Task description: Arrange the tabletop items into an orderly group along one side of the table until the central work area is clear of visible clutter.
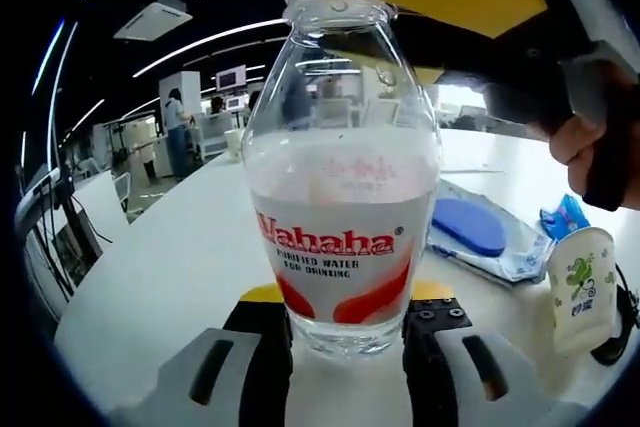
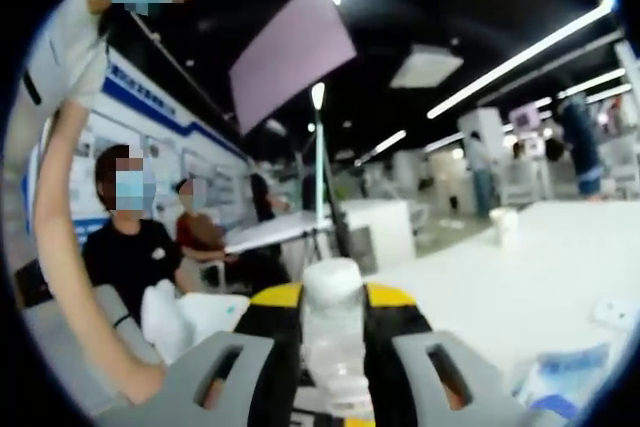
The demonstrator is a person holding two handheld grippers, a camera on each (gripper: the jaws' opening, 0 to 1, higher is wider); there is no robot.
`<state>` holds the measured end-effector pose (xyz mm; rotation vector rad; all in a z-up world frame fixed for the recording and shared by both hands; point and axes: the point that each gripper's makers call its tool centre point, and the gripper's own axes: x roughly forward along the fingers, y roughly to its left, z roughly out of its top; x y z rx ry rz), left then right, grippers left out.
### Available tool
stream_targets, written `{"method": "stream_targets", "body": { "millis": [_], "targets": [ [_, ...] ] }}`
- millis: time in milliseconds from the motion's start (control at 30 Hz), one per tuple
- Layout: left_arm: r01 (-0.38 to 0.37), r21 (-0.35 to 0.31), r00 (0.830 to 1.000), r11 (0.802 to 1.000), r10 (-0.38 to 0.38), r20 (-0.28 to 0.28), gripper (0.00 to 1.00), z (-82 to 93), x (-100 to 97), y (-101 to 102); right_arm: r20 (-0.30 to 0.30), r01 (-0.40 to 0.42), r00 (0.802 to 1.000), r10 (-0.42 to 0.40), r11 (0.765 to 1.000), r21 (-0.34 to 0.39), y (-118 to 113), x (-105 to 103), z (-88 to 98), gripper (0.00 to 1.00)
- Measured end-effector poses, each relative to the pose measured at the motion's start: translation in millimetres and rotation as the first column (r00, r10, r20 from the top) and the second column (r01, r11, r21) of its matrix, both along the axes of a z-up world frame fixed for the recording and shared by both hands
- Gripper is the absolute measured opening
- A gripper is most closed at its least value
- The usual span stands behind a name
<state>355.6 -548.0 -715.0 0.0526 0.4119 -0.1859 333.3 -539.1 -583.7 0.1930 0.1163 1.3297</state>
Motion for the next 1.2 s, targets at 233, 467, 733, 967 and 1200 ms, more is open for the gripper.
{"method": "stream_targets", "body": {
  "millis": [233, 467, 733, 967, 1200],
  "targets": [
    [0.018, 0.036, 1.0, 0.999, -0.017, -0.013, 0.41, -0.8, -1.6, 1, 0.037, 0.006, 0.999, -0.005, 1.0, -0.025, 2, -1, 0.4, 0.19],
    [0.031, -0.028, 0.999, 0.999, -0.03, 0.012, 0.67, 6.5, 0.2, 0, 0.068, 0.033, 0.997, -0.029, 0.997, -0.069, 9, 2, -2.5, 0.44],
    [0.064, -0.108, 0.994, 0.992, -0.054, 0.1, 1.0, 28.3, -4.5, 5, 0.054, 0.088, 0.995, -0.083, 0.993, -0.085, 2, -2, -0.2, 0.7],
    [0.078, -0.11, 0.994, 0.991, -0.069, 0.085, 1.0, 30.6, -19.1, 12, 0.015, 0.138, 0.99, -0.137, 0.987, -0.081, -2, -7, 2.4, 0.89],
    [0.083, -0.113, 0.992, 0.99, -0.071, 0.102, 1.0, 45.5, -30.7, 14, 0.002, 0.16, 0.987, -0.161, 0.984, -0.083, -10, -21, 13.9, 0.92]
  ]
}}
